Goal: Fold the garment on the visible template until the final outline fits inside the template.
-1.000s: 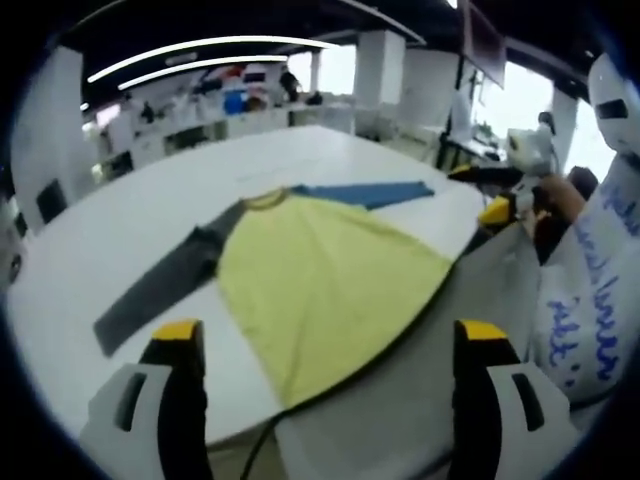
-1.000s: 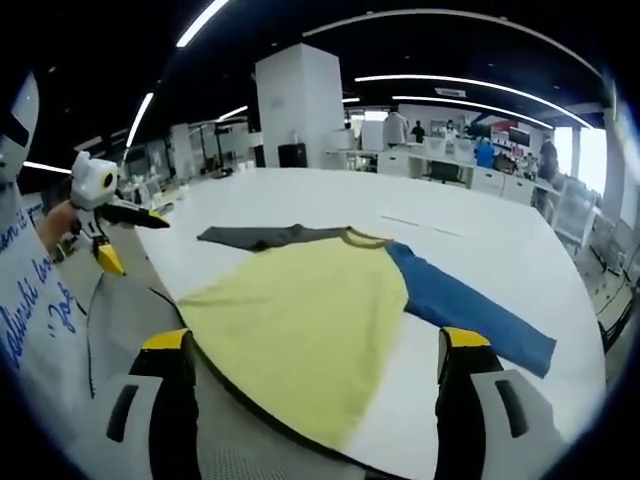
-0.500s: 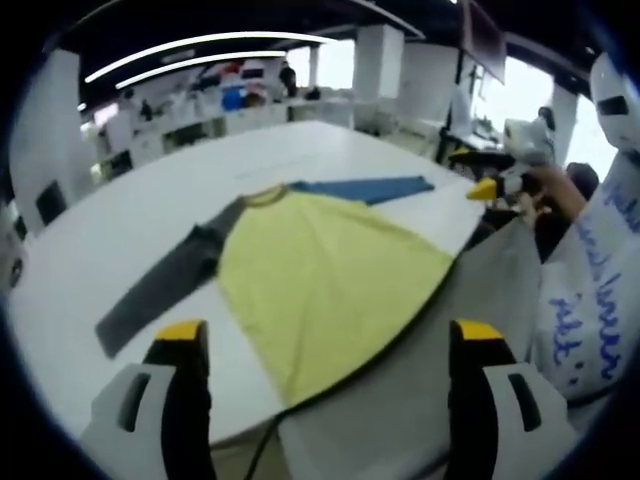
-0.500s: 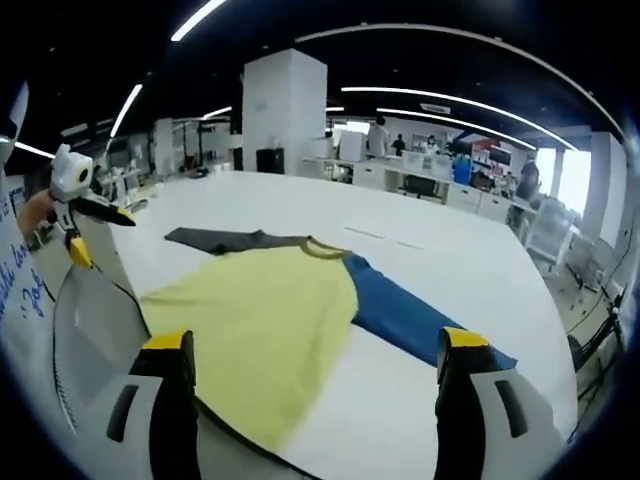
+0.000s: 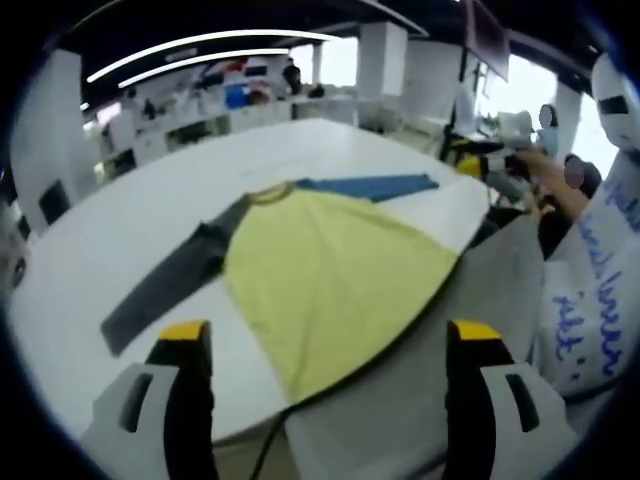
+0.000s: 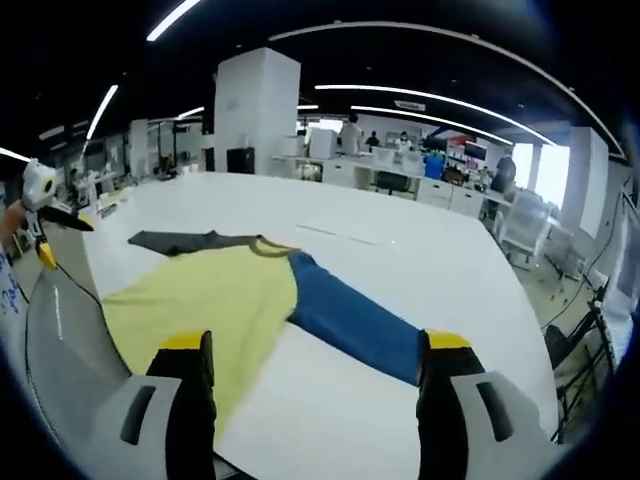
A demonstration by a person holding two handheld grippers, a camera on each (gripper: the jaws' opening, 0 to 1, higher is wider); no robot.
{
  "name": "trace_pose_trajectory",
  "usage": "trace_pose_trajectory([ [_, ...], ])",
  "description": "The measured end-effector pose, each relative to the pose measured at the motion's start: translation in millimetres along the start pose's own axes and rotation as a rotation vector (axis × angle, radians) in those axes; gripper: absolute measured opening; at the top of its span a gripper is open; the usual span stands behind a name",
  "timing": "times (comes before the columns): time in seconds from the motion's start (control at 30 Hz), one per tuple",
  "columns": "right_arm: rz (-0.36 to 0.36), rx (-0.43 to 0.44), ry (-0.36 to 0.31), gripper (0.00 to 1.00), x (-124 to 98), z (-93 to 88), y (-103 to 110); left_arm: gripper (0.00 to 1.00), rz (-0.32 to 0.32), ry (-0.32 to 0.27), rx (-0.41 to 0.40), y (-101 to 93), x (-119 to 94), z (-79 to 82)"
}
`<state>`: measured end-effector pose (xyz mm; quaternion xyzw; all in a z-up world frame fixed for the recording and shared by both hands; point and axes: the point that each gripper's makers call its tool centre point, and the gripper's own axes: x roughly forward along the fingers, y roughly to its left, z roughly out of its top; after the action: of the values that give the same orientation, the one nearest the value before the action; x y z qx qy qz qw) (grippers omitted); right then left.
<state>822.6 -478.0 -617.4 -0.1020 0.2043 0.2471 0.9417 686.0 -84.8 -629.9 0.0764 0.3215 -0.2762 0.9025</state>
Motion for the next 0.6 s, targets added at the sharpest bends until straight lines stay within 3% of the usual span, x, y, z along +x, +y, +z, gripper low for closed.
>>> trace_pose_trajectory([
  [0.3, -0.043, -0.027, 0.011, 0.59, 4.9, 4.8, -41.8, 0.92, 0.007, 0.006, -0.003, 2.7, -0.6, 1.9],
  [0.47, -0.071, -0.033, 0.021, 0.44, 12.1, 0.7, -63.5, 0.92, 0.006, 0.006, 0.001, 3.3, 0.5, 2.9],
  [0.6, -0.085, -0.033, 0.042, 0.42, 16.7, -4.2, -74.9, 0.92, 0.011, -0.007, -0.001, 4.2, -0.1, 5.6],
])
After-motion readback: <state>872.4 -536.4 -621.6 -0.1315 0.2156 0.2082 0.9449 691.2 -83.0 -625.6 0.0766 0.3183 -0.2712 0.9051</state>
